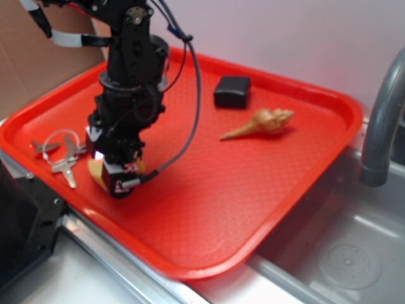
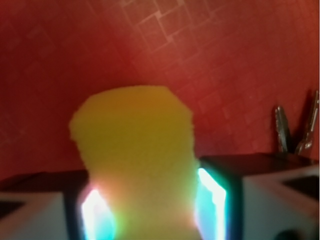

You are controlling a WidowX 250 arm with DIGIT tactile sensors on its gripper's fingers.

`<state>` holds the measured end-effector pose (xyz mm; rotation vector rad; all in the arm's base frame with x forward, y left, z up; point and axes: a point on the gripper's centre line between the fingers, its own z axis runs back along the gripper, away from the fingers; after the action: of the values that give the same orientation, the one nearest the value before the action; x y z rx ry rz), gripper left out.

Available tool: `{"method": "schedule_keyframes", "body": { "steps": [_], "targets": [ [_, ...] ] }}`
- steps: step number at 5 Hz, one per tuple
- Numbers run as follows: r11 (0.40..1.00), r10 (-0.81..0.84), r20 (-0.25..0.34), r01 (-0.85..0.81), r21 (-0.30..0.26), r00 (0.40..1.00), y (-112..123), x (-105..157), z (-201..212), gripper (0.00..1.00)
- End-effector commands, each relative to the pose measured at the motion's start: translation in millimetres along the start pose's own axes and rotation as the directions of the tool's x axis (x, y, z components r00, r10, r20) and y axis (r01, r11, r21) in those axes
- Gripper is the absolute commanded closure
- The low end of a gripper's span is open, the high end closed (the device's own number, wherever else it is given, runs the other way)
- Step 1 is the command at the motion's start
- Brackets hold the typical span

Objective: Grab the green sponge.

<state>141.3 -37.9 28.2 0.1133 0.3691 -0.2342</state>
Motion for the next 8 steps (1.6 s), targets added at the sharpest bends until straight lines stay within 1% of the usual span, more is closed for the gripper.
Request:
{"method": "schedule_keyframes", "body": {
  "steps": [1, 2, 3, 4, 5, 6, 7, 8],
  "targets": [
    [0.999, 0.052, 0.256, -0.052, -0.008, 0.965, 24.4, 0.4, 71.3, 1.0],
    [0.983, 0.183, 0.479, -0.172, -0.068, 0.858, 44.1, -16.0, 122.4, 1.0],
    [0.968, 0.249, 0.519, -0.211, -0.132, 0.818, 54.7, -41.3, 164.8, 1.0],
    [0.962, 0.273, 0.533, -0.221, -0.162, 0.801, 61.4, -62.7, 209.2, 1.0],
    [0.961, 0.274, 0.529, -0.243, -0.129, 0.803, 60.5, -69.7, 232.1, 1.0],
    [0.96, 0.278, 0.508, -0.258, -0.111, 0.815, 58.2, -65.0, 231.3, 1.0],
    [0.954, 0.297, 0.494, -0.279, -0.111, 0.817, 59.3, -60.0, 229.1, 1.0],
    [0.952, 0.301, 0.495, -0.291, -0.101, 0.815, 60.2, -56.6, 227.9, 1.0]
  ]
}}
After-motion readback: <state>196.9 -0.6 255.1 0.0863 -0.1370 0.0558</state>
